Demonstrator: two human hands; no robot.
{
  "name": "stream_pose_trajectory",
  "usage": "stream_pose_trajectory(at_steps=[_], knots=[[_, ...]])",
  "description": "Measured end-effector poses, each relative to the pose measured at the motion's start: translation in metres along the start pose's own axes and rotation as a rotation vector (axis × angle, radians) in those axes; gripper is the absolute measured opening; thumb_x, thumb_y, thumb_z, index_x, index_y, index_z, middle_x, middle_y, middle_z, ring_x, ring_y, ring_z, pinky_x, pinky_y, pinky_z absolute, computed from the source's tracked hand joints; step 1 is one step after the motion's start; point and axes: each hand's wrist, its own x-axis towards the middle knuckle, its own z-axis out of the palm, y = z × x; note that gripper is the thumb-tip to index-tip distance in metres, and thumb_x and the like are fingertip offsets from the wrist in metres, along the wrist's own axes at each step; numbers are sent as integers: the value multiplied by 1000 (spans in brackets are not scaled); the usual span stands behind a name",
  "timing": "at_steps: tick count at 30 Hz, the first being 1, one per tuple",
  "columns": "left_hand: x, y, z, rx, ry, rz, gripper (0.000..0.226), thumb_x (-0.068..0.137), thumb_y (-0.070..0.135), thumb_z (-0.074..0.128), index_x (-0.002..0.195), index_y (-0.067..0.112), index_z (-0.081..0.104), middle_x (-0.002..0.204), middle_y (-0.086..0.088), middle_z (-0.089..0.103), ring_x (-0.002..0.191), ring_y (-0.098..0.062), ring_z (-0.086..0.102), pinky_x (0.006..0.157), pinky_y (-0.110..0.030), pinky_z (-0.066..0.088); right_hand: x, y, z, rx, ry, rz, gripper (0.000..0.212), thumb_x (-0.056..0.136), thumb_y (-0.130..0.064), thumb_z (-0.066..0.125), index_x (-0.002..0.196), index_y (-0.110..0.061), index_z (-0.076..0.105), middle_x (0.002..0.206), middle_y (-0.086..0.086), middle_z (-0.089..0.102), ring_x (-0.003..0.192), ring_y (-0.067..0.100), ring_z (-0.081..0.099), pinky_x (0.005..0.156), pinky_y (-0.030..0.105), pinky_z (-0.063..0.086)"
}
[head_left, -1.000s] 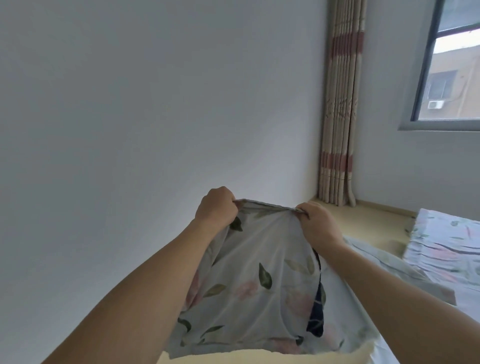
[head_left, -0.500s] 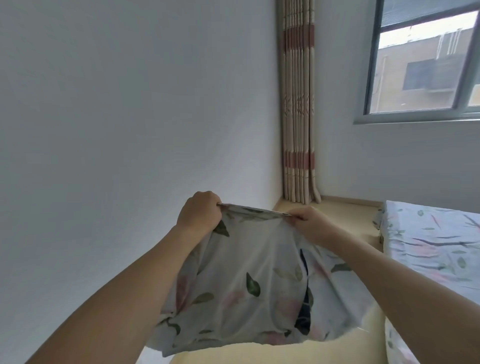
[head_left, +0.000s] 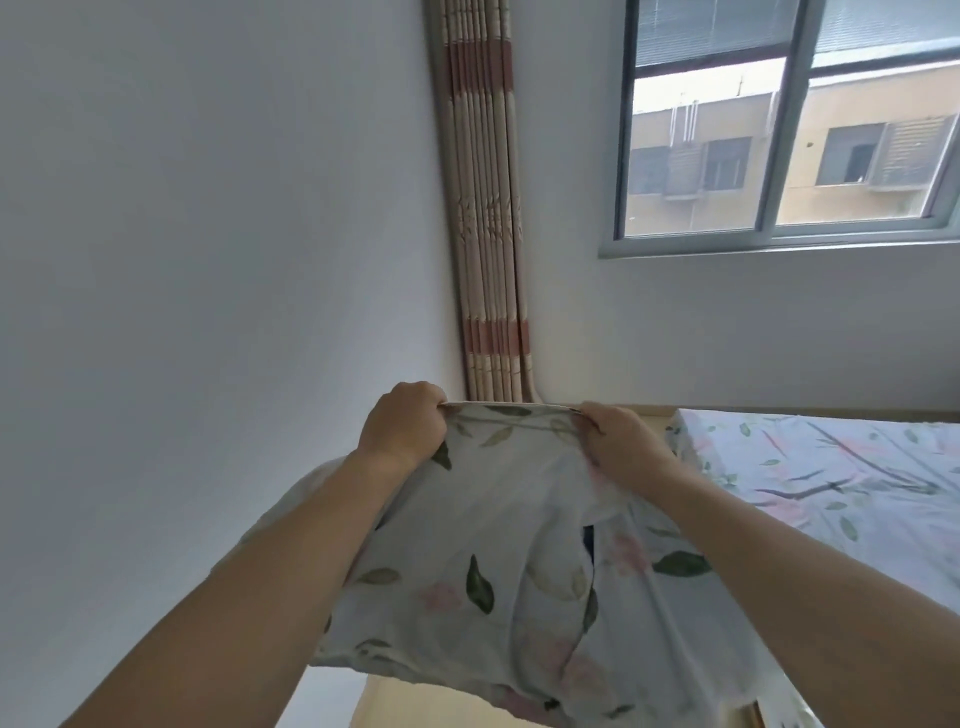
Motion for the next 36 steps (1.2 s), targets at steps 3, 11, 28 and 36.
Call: stream_pose_trajectory(at_steps=[3,11,28,36], knots=[[74,-9,36,-67,-16,37,25,83,4,47,87,9,71,86,-9,69,80,-32,61,67,-32,45,52,21,10,-240,111,-20,21,94,-29,36,73,-27,39,67,-7,54,59,22,52,54,32,40],[283,-31,150,-206,-70,120,25,85,6,51,63,14,58,67,-6,58,72,-32,57,61,-30,38,234,108,35,-555,106,-4,5,89,-19,42,93,-16,45,83,6,66,71,34,63,60,34,39],[723,-58,340,-249,-132,298,20,88,18,55,87,12,74,92,-12,73,93,-34,64,77,-35,50,625,271,68,-775,86,18,12,89,-25,45,96,-15,46,90,4,67,77,32,65,60,31,34],[939,-38,421,-291,-179,422,22,89,13,52,80,12,73,84,-13,72,84,-36,64,63,-31,36,801,354,69,-747,121,213,8,87,-25,47,91,-19,44,91,6,68,79,33,65,61,30,34]])
